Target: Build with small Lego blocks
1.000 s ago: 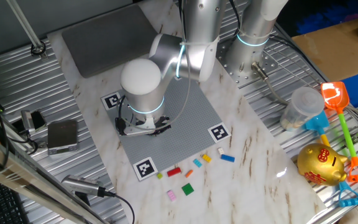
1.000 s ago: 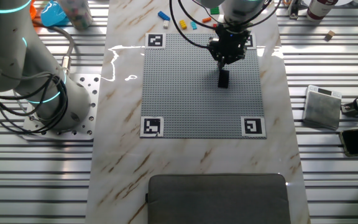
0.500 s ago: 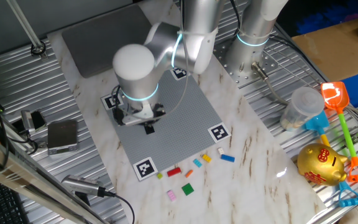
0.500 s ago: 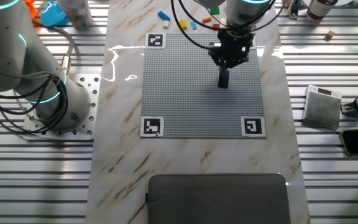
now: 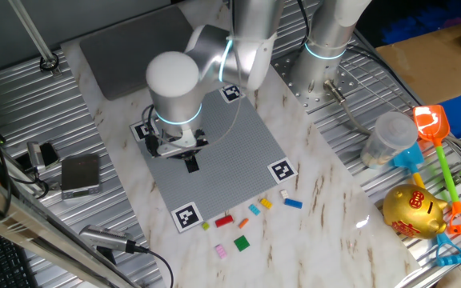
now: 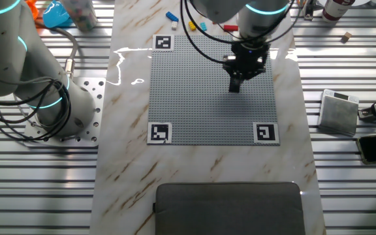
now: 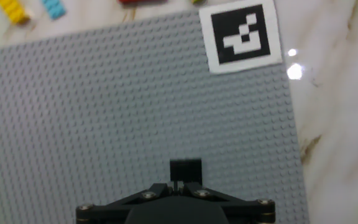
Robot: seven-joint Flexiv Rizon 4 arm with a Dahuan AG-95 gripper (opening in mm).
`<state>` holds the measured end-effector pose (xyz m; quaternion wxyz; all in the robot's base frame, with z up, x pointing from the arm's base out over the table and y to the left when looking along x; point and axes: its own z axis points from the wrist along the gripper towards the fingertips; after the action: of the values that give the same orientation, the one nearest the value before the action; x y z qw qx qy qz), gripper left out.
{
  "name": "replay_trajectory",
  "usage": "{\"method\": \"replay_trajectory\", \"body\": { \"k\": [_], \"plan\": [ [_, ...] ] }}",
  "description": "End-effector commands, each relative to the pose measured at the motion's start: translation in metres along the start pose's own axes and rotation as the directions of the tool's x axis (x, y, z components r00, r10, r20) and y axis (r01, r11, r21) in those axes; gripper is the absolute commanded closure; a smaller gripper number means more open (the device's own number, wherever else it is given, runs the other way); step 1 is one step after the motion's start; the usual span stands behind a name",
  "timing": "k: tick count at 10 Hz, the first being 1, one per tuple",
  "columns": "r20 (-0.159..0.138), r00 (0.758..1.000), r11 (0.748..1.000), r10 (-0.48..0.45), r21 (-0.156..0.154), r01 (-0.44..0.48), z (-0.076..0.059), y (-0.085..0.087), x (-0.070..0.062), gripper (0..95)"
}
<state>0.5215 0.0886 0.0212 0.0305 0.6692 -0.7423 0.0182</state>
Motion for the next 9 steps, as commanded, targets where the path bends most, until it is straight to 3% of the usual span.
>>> {"method": "replay_trajectory", "body": {
  "k": [1,9],
  "plan": [
    [-0.001,1.000,1.000,0.006,0.001,-0.006,-0.002,-0.001,-0.002,95.0],
    [0.020,1.000,1.000,-0.024,-0.010,0.025,0.004,-0.002,-0.025,95.0]
  ]
}}
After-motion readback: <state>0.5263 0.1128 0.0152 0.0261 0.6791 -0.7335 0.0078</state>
